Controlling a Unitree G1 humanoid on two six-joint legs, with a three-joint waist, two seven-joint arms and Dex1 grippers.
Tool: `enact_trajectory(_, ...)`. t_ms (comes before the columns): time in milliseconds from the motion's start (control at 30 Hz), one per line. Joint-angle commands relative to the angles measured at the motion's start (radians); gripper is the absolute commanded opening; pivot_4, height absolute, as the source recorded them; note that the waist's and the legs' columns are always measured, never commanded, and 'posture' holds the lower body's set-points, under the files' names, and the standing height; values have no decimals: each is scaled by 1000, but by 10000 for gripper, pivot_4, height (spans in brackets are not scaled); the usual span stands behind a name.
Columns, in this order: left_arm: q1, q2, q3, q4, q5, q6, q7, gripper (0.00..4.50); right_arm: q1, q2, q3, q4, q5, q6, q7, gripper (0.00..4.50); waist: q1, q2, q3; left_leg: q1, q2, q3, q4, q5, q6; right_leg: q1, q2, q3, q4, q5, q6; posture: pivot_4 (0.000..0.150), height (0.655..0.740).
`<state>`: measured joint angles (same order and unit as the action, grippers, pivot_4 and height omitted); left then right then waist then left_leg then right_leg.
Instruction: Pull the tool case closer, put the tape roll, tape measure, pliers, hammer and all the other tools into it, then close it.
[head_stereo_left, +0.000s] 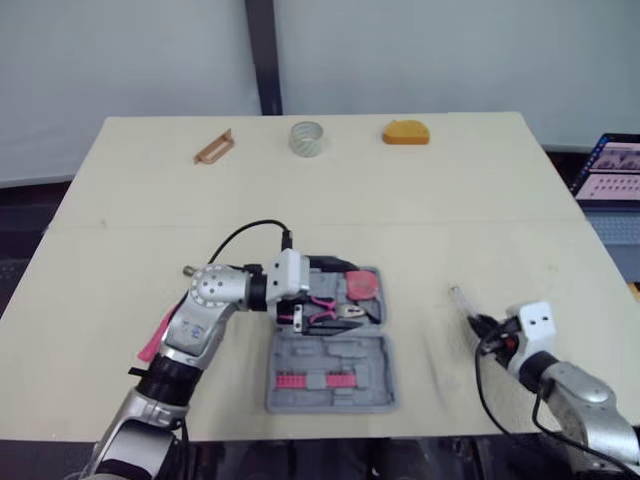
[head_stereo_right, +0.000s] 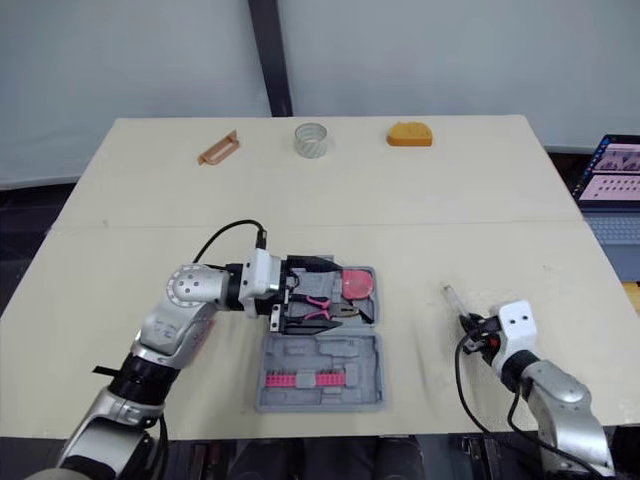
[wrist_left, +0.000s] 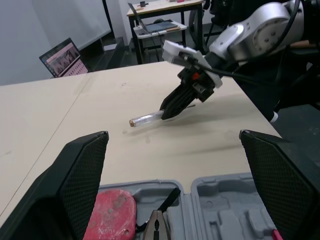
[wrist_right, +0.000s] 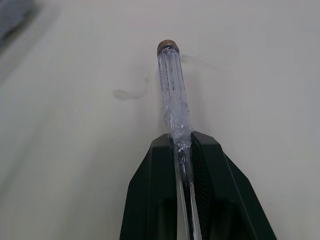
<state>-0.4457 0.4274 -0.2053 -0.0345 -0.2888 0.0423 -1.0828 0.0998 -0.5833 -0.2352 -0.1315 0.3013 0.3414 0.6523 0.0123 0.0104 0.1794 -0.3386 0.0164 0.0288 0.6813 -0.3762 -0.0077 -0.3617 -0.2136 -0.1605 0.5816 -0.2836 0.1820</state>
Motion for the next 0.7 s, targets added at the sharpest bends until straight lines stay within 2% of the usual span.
enact_trajectory(33, 76, 65, 71, -92, -38, -9, -8, 45000, -37, -118, 81, -225, 68, 110, 138, 213, -9, 1, 0, 0, 0, 0, -1, 0, 0, -1, 0, 0, 0, 0, 0, 1500, 7400)
enact_trajectory(200, 256, 184, 187, -193, -71, -17, -11, 45000, -200, -240, 257, -400, 121, 302, 227, 213, -12, -1, 2, -1, 2, -1, -1, -1, 0, 0, 1, -1, -2, 0, 0, 1500, 7400)
enact_trajectory(300, 378, 230, 274, -231, -79, -37, 6, 45000, -325, -238, 418, -450, 79, 389, 223, 213, -13, -2, 2, -2, 2, -2, 0, -1, -1, 0, 1, -1, -3, 0, 0, 1500, 7400)
enact_trajectory(467, 588, 228, 419, -290, -105, -108, 44, 45000, -505, -209, 629, -473, 41, 486, 247, 213, -8, -2, 3, -7, 1, -4, 1, -1, 0, -3, 2, -1, -5, 0, 0, 1500, 7400)
enact_trajectory(567, 699, 213, 457, -355, -127, -113, 62, 45000, -604, -170, 723, -439, 5, 528, 243, 213, -12, -3, 2, -15, 1, -5, 4, -1, -1, -12, 2, -1, -3, 0, 0, 1500, 7400)
enact_trajectory(700, 820, 190, 487, -406, -143, -147, 68, 45000, -713, -78, 838, -373, -49, 565, 222, 213, -14, -3, 2, -15, 2, -4, 4, -1, -1, -13, 2, 0, 0, 0, 0, 1500, 7400)
